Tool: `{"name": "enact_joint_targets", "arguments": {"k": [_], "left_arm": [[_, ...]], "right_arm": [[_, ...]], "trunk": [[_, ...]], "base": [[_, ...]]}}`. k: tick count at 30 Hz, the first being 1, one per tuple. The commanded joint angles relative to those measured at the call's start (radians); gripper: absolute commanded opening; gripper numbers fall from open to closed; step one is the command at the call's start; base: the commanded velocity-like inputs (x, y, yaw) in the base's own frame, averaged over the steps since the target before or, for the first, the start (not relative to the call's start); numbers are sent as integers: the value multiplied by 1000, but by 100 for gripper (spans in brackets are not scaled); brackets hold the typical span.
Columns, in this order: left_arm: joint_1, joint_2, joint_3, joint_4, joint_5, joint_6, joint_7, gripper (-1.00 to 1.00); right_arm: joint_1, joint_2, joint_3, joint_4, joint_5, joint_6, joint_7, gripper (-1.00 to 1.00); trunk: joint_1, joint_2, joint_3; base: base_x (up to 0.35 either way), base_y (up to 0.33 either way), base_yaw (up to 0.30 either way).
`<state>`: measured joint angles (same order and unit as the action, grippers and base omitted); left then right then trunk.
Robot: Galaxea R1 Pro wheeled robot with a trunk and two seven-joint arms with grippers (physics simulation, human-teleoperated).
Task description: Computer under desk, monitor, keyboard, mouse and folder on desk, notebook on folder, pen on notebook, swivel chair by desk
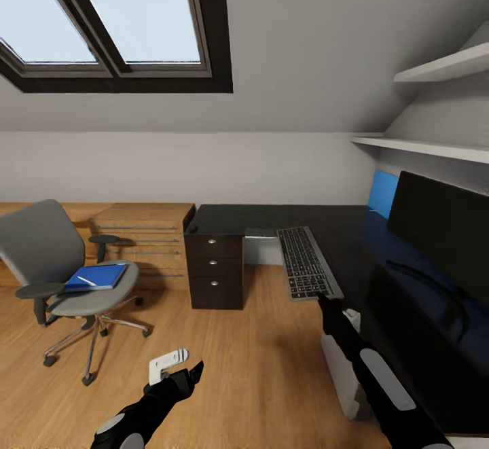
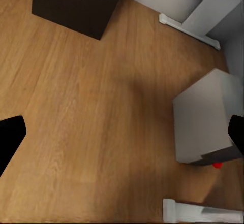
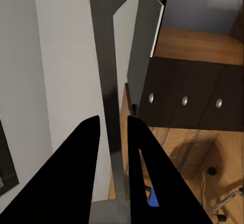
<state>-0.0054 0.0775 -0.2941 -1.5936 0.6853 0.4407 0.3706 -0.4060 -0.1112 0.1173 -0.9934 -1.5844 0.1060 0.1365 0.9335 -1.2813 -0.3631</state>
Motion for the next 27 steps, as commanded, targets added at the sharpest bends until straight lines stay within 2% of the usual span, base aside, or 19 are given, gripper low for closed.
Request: {"name": "enact_joint_targets", "arguments": {"k": [1, 6, 10, 21, 27], "left_arm": [[-1, 1, -2, -2, 10, 1, 10, 100], [-1, 1, -2, -2, 11, 1, 10, 100], [-1, 1, -2, -2, 10, 1, 9, 100], [-1, 1, -2, -2, 11, 1, 8, 100], [-1, 1, -2, -2, 11, 1, 8, 100]], "right_arm": [[-1, -1, -1, 0, -11, 1, 5, -100], [-1, -4, -11, 1, -12, 3, 6, -100], [-1, -10, -12, 1, -12, 4, 5, -100], [-1, -8, -19, 7, -13, 4, 6, -100], [-1, -7, -21, 29, -13, 4, 5, -100]], "trunk": [[0, -1, -1], [0, -1, -1], [0, -1, -1], [0, -1, -1], [0, -1, -1]], "base": [[-265, -229, 0], [-127, -298, 0], [-11, -340, 0], [0, -339, 0], [0, -196, 0]]}}
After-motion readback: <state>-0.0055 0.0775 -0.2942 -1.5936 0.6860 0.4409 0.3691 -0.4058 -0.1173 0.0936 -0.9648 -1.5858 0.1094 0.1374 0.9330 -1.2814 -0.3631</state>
